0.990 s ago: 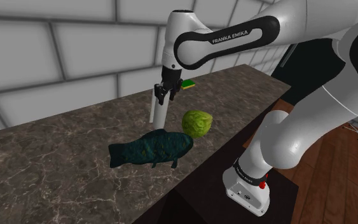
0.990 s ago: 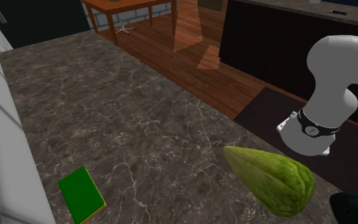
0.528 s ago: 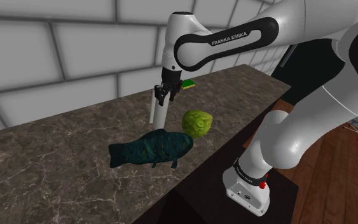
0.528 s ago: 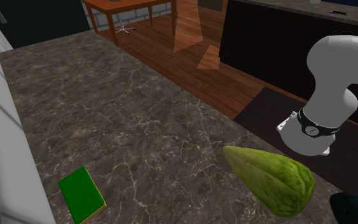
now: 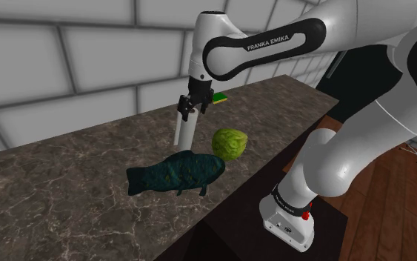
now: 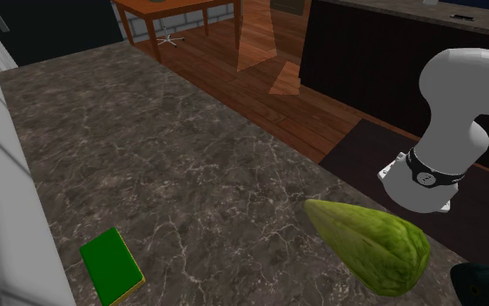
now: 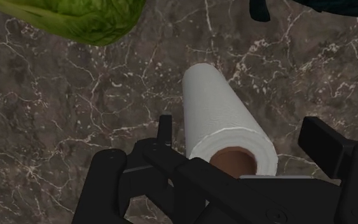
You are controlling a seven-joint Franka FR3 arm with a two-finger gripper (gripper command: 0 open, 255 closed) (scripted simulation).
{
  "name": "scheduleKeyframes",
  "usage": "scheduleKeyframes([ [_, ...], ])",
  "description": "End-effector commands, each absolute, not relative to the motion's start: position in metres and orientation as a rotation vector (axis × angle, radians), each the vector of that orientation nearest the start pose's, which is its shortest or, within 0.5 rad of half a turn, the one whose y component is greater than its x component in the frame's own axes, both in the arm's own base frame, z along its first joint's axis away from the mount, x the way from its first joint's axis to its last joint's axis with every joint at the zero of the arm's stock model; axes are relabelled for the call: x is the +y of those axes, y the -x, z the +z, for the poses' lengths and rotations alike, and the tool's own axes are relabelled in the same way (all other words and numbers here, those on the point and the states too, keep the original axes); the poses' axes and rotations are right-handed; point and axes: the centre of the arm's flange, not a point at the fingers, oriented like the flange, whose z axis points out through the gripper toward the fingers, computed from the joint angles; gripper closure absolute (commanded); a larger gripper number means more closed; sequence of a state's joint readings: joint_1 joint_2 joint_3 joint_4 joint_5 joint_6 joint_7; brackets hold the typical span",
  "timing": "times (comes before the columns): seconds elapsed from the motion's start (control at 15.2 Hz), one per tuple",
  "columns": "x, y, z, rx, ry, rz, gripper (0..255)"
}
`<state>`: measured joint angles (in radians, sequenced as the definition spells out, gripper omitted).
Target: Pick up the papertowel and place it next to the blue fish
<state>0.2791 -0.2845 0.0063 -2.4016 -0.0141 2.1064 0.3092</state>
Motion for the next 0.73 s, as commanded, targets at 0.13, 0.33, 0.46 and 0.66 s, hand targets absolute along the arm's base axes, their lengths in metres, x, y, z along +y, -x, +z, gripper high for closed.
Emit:
scheduleKeyframes([
  [0.13, 0.126, -0.430, 0.466, 0.027, 3.158, 0.010, 0],
  [0.33, 0.126, -0.430, 0.466, 0.027, 3.158, 0.010, 0],
  [0.46, 0.126, -0.430, 0.466, 0.027, 3.158, 0.010, 0],
  [0.66, 0.126, -0.430, 0.466, 0.027, 3.158, 0.010, 0],
])
